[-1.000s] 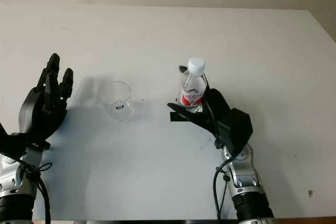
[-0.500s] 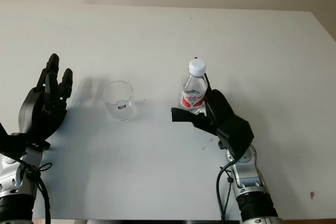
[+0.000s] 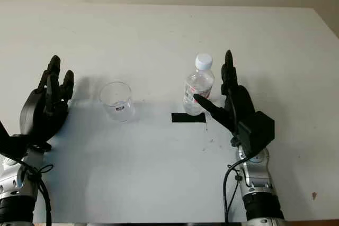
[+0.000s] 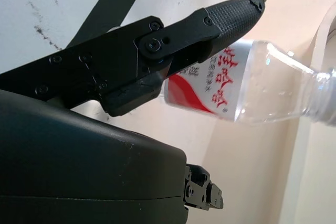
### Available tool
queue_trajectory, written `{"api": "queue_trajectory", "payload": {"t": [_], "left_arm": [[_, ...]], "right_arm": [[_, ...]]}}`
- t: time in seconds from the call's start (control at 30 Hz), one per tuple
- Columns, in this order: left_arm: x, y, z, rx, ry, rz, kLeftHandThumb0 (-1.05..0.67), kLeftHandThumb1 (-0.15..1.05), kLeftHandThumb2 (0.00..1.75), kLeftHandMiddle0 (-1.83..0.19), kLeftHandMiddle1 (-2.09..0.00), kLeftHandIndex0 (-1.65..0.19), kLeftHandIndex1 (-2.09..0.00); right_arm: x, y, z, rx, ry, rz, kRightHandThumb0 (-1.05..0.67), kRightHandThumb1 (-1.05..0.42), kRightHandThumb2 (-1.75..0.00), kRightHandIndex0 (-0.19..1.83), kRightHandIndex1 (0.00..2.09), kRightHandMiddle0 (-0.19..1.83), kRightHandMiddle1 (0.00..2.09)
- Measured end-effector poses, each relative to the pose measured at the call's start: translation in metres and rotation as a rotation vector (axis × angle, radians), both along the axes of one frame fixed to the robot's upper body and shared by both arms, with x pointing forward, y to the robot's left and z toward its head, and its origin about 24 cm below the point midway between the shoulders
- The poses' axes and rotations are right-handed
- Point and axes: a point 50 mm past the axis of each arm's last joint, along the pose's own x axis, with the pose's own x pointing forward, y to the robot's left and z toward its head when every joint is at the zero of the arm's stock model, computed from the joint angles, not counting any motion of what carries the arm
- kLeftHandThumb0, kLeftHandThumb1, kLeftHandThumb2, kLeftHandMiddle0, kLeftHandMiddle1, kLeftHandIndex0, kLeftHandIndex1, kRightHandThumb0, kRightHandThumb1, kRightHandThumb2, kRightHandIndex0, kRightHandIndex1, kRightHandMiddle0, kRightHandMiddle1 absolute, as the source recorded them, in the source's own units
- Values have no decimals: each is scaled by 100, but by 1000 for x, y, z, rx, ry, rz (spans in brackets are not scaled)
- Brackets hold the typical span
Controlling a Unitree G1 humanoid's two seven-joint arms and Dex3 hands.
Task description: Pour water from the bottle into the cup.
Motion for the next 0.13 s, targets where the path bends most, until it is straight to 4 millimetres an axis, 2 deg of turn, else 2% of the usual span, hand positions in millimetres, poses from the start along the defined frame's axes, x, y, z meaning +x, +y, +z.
{"api": "queue_trajectory", "payload": {"t": [0.13], "left_arm": [[0,0,0,1,-1,-1,-75,105,57,19,-1,19,0]], "right_arm": [[-3,3,2,-43,-12,34,-95,-96,-5,-19,0,-19,0]]}}
